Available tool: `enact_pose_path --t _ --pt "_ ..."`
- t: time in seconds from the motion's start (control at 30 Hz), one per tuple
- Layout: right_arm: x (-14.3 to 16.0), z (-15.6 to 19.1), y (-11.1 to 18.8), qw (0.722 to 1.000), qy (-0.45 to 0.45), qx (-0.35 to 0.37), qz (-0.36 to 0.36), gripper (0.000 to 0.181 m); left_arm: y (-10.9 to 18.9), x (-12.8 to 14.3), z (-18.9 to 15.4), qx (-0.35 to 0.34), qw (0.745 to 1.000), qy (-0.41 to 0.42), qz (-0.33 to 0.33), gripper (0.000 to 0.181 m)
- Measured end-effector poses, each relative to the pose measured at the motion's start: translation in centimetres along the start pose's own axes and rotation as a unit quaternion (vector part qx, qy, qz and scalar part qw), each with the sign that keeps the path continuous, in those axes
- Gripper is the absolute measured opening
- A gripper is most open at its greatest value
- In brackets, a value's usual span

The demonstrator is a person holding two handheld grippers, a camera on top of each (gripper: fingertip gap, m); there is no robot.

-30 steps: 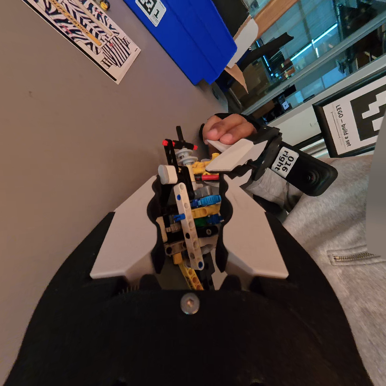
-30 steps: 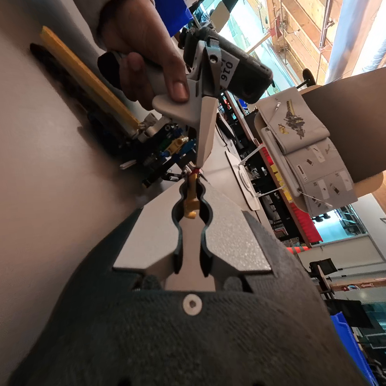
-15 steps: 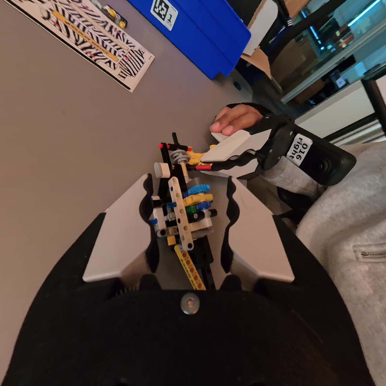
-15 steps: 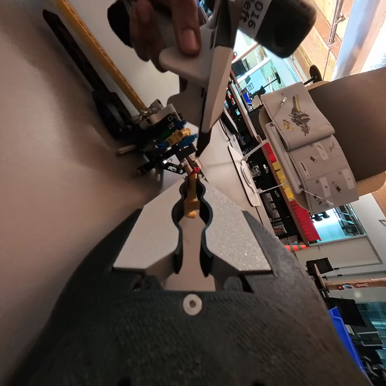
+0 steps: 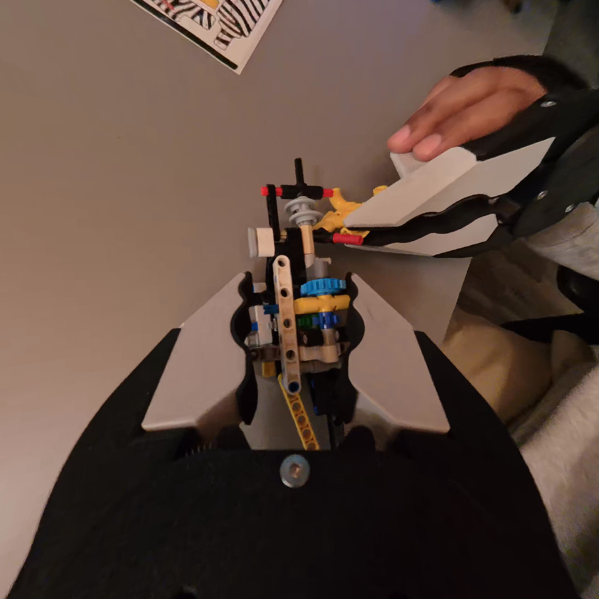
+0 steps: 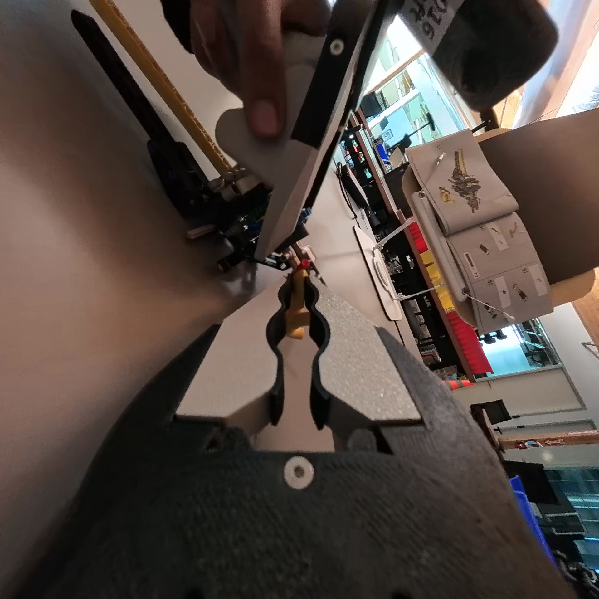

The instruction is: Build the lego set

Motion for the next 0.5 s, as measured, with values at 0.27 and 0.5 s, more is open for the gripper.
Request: enact_pose_path --t 0.27,0.5 --pt "-0.3 -1.4 0.5 0.997 -0.066 0.03 -0.031 0.006 1.5 -0.1 2.0 0.079 0.987 0.111 -0.084 0.037" --pt "-1.1 -2.3 0.1 0.99 -0.107 0.033 -0.08 0.006 2.1 1.0 3.3 0.246 0.93 0.227 -0.15 0.037"
Point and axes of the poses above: each gripper's, where its closed fingertips meet, y back along the fingers, x out of its underside, z = x × y across the jaws, the point moved 9 cm from there along y, back along the fingers
